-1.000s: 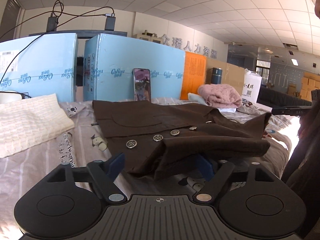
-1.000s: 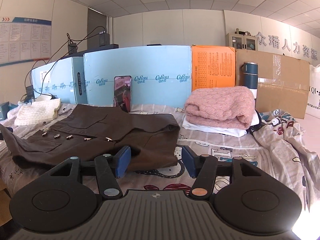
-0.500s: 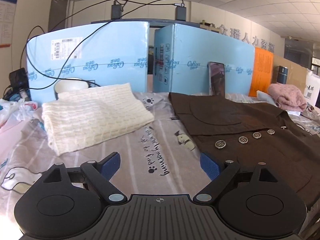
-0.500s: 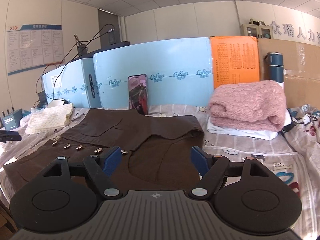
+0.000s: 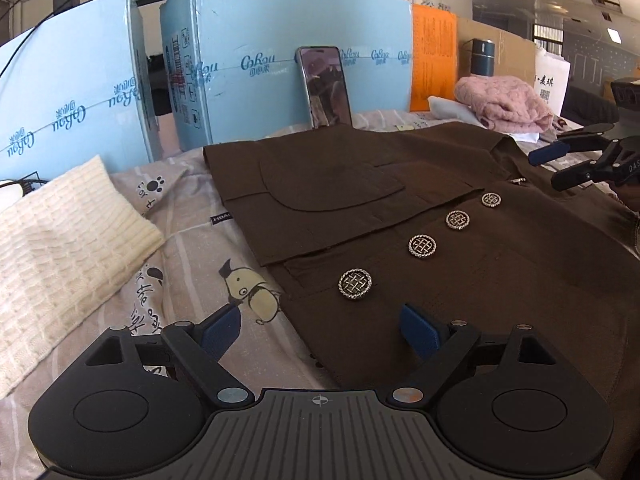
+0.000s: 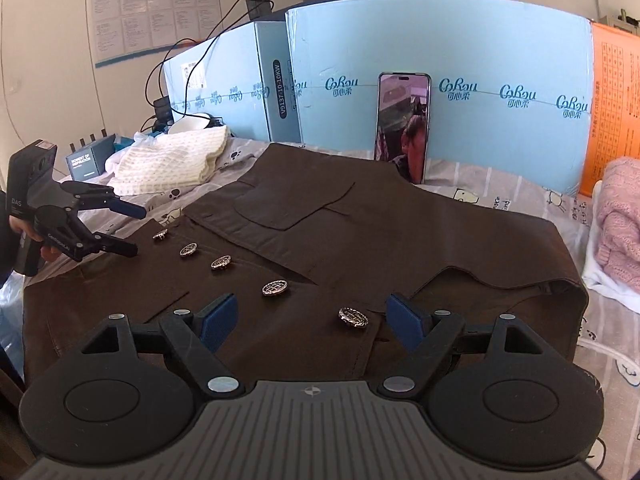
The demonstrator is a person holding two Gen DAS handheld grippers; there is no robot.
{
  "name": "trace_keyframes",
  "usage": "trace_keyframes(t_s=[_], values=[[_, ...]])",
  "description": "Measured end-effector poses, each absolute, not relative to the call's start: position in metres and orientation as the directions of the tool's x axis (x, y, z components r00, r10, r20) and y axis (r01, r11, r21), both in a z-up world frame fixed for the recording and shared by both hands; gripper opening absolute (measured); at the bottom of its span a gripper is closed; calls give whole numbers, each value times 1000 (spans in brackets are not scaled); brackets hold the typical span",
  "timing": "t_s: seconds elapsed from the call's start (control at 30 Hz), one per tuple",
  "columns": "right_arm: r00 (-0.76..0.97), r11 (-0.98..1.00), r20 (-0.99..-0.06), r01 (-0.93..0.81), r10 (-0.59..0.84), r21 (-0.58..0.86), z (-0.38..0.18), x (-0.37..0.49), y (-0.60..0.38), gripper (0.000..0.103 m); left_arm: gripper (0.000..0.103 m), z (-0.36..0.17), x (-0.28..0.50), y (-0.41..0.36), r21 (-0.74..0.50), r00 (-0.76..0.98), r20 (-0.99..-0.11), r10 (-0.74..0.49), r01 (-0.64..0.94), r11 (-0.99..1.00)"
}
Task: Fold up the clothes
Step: 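Move both open grippers over the coat's button front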
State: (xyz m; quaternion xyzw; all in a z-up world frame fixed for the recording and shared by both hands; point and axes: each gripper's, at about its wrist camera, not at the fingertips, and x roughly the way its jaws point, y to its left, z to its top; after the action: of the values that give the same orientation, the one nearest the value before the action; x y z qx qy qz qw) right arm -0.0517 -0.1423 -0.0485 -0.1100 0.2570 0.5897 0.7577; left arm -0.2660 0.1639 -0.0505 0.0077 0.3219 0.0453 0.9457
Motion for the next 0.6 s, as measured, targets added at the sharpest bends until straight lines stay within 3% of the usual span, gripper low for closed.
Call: trace_keyframes(t_s=[0.13,0.17,0.23,0.3,0.37,0.43,0.6], values=[[156,313,-563,-930,812,194,-60,-41,-136,80,87,-54,-264,171,-5,783,-619,53,-71,997],[153,323,-573,-924,805,205,-62,-38,-135,80,84,-53,-265,171,-14,790,-611,41,-62,998],[148,329,-579,-918,802,220,-66,-37,-135,80,67,-52,-267,169,-17,806,-592,12,-27,999],[145,331,-578,-915,803,230,-69,-38,-137,79,65,-51,-265,165,1,811,-585,16,-18,1000],[157,347,-581,-908,799,233,-70,-38,-137,73,57,-51,-264,164,12,818,-575,24,-20,1000],[168,359,-582,-905,796,229,-70,-40,-138,59,44,-48,-267,164,13,832,-554,23,-18,1000],[175,375,-583,-895,794,242,-70,-42,-141,39,33,-43,-273,172,-93,857,-509,-82,40,995]])
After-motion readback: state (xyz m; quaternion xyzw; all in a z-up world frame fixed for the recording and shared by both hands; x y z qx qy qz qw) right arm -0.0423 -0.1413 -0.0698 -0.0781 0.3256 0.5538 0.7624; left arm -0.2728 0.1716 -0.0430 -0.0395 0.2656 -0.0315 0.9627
